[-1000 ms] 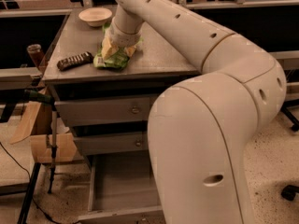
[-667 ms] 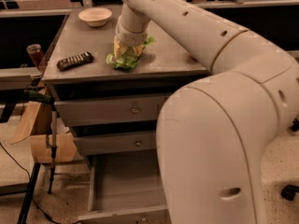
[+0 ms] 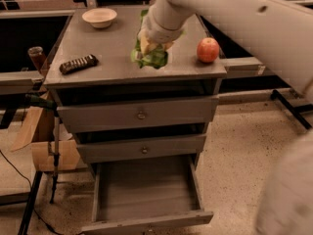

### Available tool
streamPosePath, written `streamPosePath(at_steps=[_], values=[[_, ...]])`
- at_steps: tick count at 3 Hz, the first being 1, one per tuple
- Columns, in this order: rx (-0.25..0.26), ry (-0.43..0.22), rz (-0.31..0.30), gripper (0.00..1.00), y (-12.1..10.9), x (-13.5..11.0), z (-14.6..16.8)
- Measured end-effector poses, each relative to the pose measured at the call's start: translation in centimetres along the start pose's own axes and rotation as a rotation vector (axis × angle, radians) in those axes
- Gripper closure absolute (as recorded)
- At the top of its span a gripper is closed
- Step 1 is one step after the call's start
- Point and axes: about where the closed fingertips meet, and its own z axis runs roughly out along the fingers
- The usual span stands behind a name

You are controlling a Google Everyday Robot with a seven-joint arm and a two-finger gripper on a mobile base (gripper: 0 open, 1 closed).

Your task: Place green rice chip bag into bottom drawer

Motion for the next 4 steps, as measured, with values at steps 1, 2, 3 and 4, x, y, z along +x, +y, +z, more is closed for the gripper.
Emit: streamPosePath(at_steps=[1, 2, 3, 4], values=[[-0.063, -0.119, -0.118, 1.0, 0.6, 1.7, -5.3], [-0.18, -0.166, -0.185, 1.0, 2.0, 3.2, -7.7], [-0.331, -0.137, -0.285, 1.0, 5.1, 5.2, -7.5], [-0.506, -0.034, -0.467, 1.0, 9.4, 7.9, -6.0]])
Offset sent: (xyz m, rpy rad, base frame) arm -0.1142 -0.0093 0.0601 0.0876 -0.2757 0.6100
